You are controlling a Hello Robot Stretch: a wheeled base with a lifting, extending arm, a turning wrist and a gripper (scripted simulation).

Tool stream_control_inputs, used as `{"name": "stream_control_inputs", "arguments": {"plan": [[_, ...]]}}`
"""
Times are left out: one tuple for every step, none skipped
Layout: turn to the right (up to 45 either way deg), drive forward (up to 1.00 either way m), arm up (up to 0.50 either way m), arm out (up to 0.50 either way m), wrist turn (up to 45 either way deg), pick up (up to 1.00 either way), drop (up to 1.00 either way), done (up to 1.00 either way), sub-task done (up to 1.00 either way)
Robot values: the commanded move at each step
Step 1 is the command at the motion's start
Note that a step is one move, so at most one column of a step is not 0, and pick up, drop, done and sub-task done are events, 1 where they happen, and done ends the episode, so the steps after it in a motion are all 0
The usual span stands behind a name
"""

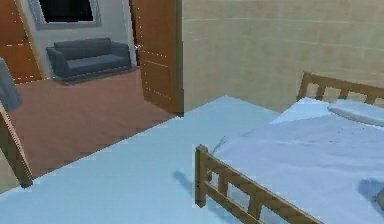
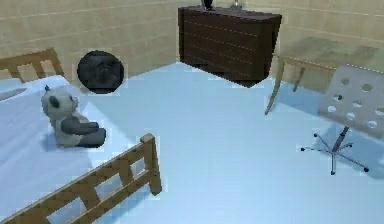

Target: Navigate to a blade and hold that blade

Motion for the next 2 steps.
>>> {"name": "stream_control_inputs", "arguments": {"plan": [[12.0, 0.0, 0.0, 0.0, 0.0, 0.0, 0.0, 0.0, 0.0], [3.0, 0.0, 0.0, 0.0, 0.0, 0.0, 0.0, 0.0, 0.0]]}}
